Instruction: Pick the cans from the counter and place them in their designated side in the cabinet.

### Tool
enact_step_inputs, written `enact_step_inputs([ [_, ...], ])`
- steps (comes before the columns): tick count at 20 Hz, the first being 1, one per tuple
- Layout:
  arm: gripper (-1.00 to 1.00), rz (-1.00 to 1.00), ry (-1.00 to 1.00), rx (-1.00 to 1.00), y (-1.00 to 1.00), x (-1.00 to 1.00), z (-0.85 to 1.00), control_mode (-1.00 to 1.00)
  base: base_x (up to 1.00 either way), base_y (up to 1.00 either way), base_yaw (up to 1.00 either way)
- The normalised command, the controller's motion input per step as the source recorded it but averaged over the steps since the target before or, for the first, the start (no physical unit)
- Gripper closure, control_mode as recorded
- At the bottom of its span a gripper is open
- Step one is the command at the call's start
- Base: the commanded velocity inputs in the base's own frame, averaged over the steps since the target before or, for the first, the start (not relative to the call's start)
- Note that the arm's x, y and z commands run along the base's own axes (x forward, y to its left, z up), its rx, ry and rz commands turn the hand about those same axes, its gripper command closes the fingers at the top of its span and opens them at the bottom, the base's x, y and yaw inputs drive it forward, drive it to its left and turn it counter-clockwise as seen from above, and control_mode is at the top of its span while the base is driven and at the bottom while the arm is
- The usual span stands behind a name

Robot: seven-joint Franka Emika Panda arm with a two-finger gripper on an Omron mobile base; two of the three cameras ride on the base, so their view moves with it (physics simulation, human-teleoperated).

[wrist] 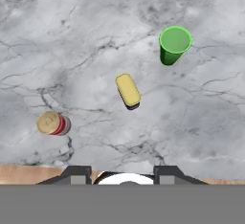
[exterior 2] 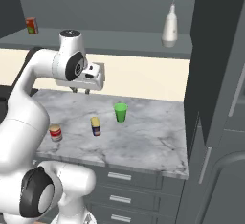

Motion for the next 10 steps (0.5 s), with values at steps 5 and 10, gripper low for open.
enact_step_inputs([
  [5, -1.0, 0.0, -0.05, 0.0, 0.09, -0.11, 0.0, -1.0, 0.0, 0.0, 0.0],
  [10, -1.0, 0.01, -0.09, 0.0, 0.24, -0.22, 0.0, -1.0, 0.0, 0.0, 0.0],
])
